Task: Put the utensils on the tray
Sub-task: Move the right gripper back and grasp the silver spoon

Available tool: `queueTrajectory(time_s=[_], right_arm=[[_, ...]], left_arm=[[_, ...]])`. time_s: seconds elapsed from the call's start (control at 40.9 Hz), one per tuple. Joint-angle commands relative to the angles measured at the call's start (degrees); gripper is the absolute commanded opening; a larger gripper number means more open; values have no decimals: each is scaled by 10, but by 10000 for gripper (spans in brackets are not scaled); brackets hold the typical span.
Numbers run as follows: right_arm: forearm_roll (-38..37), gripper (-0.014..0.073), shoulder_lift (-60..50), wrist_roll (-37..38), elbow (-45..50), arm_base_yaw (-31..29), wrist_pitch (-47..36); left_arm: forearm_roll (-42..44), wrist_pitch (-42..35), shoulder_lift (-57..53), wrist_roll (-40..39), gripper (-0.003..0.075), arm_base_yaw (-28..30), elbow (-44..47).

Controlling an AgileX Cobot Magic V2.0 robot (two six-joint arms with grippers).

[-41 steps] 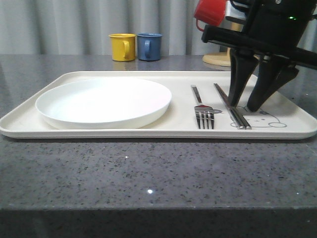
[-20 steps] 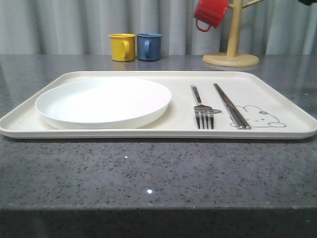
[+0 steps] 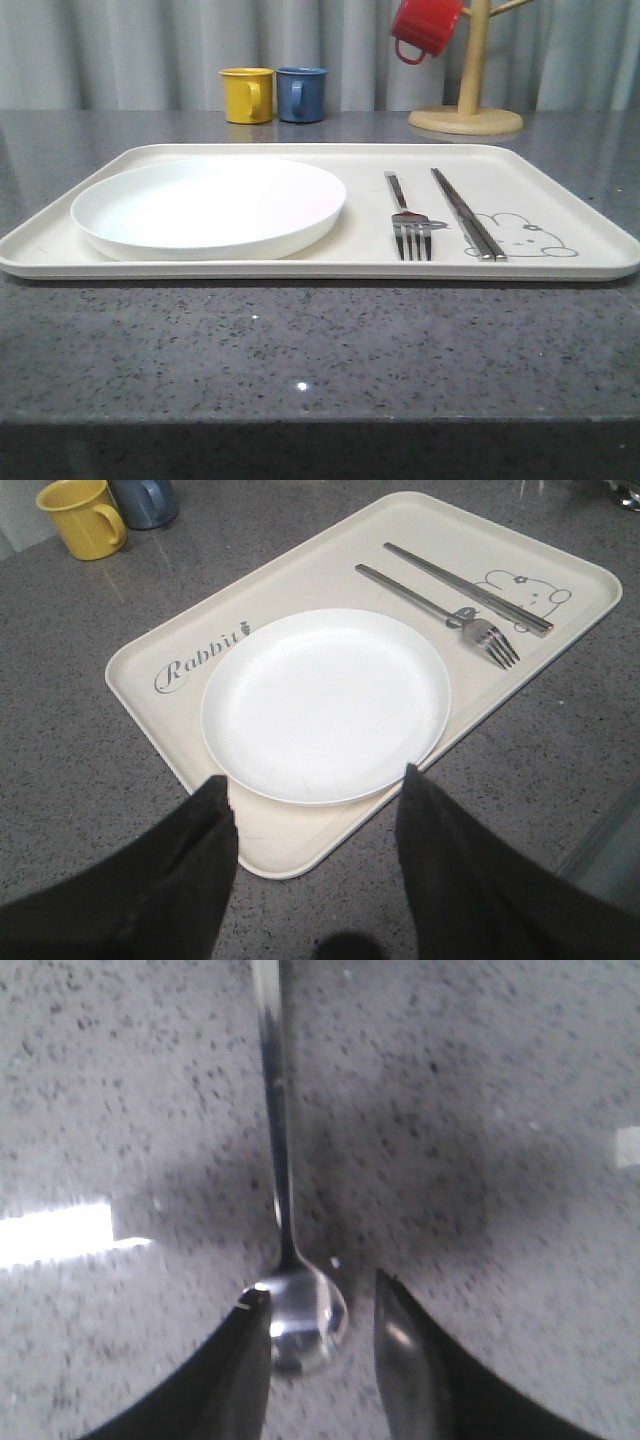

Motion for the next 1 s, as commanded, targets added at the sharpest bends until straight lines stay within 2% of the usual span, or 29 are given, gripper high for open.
queueTrajectory(time_s=[0.0, 0.441, 0.857, 0.979], right_arm=[[6, 288, -6, -8, -12, -4, -39], [16, 281, 32, -8, -12, -4, -88], [15, 36, 43, -8, -12, -4, -87], [15, 2, 35, -8, -13, -3, -84]], left_arm=[[-7, -44, 1, -5, 356, -2, -15], [-7, -44, 1, -5, 356, -2, -15], [-7, -44, 1, -5, 356, -2, -15], [-7, -44, 1, -5, 356, -2, -15]])
